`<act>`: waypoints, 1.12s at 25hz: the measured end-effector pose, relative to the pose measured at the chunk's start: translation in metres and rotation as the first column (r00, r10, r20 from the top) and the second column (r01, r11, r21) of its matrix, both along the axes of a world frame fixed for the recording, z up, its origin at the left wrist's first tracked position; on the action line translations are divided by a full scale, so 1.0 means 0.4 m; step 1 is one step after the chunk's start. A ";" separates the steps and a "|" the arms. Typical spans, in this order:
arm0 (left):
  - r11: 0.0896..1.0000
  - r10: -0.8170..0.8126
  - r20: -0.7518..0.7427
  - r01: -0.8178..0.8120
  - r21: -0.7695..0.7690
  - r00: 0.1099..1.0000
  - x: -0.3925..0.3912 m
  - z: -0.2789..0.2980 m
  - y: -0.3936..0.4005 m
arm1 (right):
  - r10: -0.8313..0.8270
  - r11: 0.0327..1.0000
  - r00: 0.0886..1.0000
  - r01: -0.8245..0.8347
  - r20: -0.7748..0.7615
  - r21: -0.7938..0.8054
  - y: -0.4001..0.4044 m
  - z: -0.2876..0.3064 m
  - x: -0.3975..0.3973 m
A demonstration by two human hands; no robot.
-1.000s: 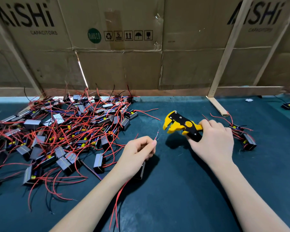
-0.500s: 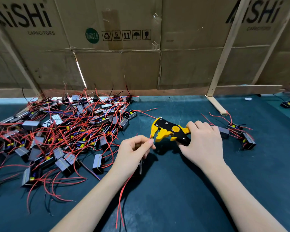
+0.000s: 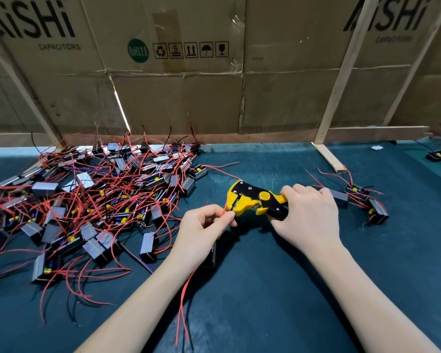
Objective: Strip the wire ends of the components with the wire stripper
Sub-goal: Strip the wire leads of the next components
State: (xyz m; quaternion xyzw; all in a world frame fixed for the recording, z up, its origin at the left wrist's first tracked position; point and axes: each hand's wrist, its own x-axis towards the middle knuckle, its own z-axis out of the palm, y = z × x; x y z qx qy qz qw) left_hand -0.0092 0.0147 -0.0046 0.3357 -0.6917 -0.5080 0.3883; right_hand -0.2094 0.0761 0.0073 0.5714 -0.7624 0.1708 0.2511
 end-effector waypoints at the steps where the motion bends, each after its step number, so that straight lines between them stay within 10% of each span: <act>1: 1.000 -0.003 -0.003 0.003 0.002 1.000 0.000 0.001 0.000 | 0.004 1.000 1.000 -0.004 -0.003 0.003 0.001 0.002 -0.002; 28: 0.998 -0.057 0.077 0.055 0.025 0.995 0.004 0.012 0.006 | -0.014 0.999 0.999 0.013 -0.043 -0.033 -0.002 -0.005 -0.016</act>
